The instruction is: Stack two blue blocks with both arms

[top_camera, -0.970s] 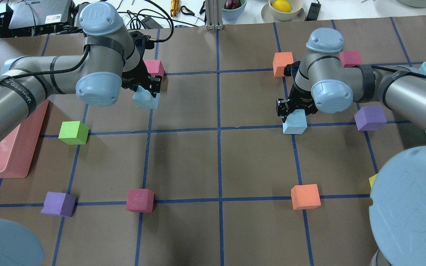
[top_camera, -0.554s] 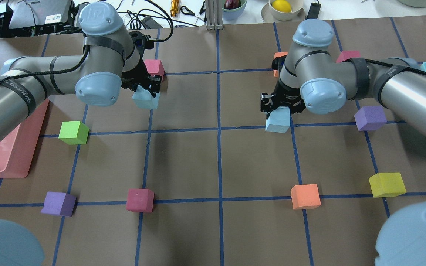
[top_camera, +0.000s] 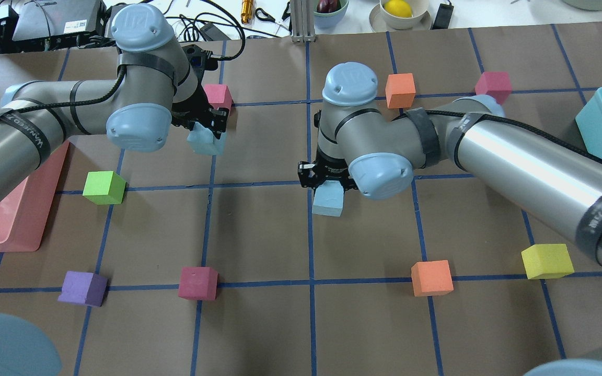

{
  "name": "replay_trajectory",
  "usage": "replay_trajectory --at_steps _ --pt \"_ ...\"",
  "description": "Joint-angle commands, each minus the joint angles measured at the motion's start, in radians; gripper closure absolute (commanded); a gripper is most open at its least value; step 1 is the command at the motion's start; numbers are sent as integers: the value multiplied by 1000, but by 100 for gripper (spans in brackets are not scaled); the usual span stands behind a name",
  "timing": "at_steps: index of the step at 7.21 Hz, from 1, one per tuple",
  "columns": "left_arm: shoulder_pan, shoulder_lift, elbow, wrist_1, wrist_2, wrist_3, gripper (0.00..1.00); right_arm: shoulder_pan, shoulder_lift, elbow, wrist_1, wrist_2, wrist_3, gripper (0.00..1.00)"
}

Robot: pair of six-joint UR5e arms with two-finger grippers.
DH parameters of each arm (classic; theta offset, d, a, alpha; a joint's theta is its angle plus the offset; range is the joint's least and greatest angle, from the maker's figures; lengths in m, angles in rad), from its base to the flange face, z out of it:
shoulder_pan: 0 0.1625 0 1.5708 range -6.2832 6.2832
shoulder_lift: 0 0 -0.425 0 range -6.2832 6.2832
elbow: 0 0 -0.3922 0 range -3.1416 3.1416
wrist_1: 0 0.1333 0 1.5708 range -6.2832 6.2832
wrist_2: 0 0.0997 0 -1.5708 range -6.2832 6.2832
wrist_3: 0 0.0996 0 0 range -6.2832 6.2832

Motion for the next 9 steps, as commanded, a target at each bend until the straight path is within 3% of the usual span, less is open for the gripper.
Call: replay_trajectory --at_steps 1,4,5,6,7,8,9 --pt "0 4 -10 2 1 1 100 53 37 4 -64 0 10 100" --pt "5 1 -10 4 -1 1 100 53 41 19 -60 -8 36 100" --pt "3 5 -5 2 -4 1 100 53 41 28 -62 -17 36 87" --pt "0 7 -8 2 -1 0 100 53 41 52 -73 -17 37 54" --pt "0 7 -7 2 -4 0 100 53 38 59 -71 -17 37 38" --pt "0 7 -7 2 -4 0 100 52 34 54 -71 -19 37 13" --pt "0 2 -5 2 -4 0 100 49 34 50 -67 -19 39 0"
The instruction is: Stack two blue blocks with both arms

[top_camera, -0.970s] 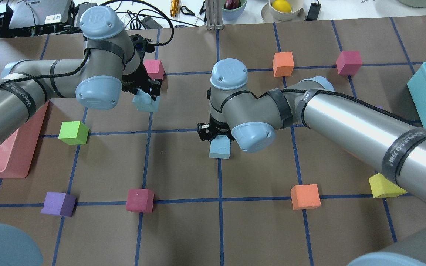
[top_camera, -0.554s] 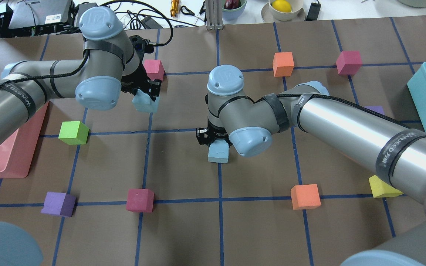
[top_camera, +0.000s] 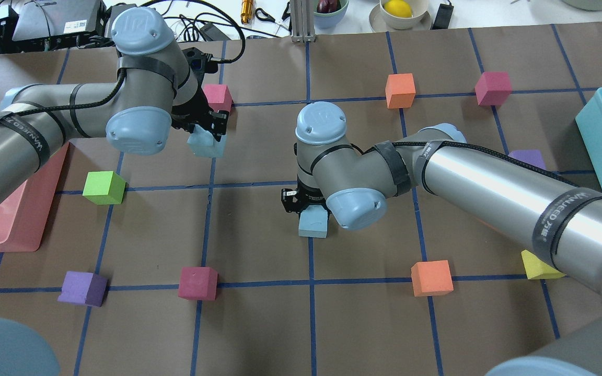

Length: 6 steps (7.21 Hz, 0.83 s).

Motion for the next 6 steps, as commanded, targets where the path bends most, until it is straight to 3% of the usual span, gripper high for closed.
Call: replay_trajectory --at_steps 1,3,5,6 --pt "-2 7 0 -2 1 0 100 -3 -4 -20 9 1 0 0" --pt "-8 10 -5 -5 3 -2 100 -36 -46 -79 101 -5 -3 0" --pt "-134 41 -32 -14 18 -20 100 -145 -137 -211 305 -42 -40 0" --pt "-193 49 -36 -17 11 -132 100 -208 -160 -239 327 -47 -67 0"
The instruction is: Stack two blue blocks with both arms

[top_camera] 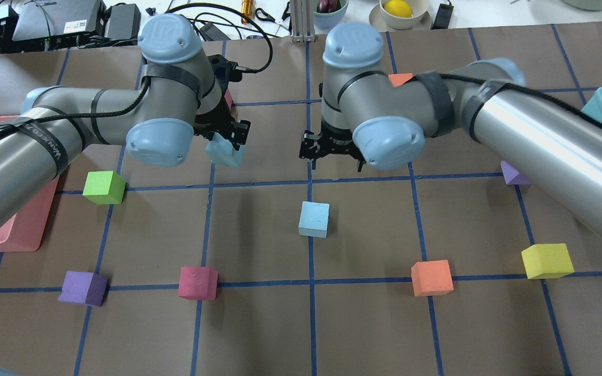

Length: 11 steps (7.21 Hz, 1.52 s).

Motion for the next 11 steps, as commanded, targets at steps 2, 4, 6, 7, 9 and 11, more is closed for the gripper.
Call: replay_trajectory --at_steps 2,4,6,7,9,11 --pt "-193 -10 -11 9 -11 -232 100 -184 -122 -79 194 -12 -155 0" --pt "-273 4 -24 5 -8 -288 100 -298 -181 -136 264 -10 -235 0" --pt "-299 -6 -49 9 -14 -327 100 -301 -205 -140 288 -9 -235 0" --pt "-311 -9 -49 9 -13 -346 100 -291 -245 -134 296 -4 -235 0" --pt "-319 8 -72 9 -11 -351 100 -283 -268 -137 301 4 -235 0" --pt "-317 -4 -97 14 -11 -363 17 -275 -281 -131 310 -10 -247 0"
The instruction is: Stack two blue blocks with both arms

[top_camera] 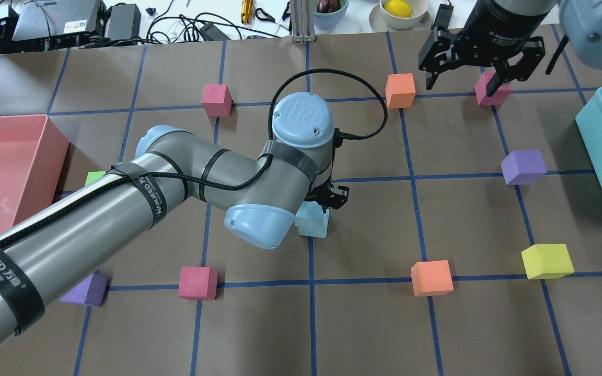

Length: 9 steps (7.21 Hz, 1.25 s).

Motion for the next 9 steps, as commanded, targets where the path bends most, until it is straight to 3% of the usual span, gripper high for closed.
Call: replay_trajectory --at_steps 1,2,3,5,8,9 --pt "0 -12 -13 3 -2 -9 9 19 -9 2 56 -9 -7 0" --pt "0 -17 -11 3 -25 -10 9 22 -9 2 63 -16 -10 0" --pt "0 -14 -11 3 -26 -9 8 23 -9 8 83 -86 -13 0" --pt "23 27 6 3 -28 12 0 25 -10 16 98 -85 -18 0" --pt "149 79 38 -20 -28 175 0 26 -10 16 98 -82 -20 0" --pt "200 115 44 -89 -23 274 0 26 -10 16 98 -81 -20 0"
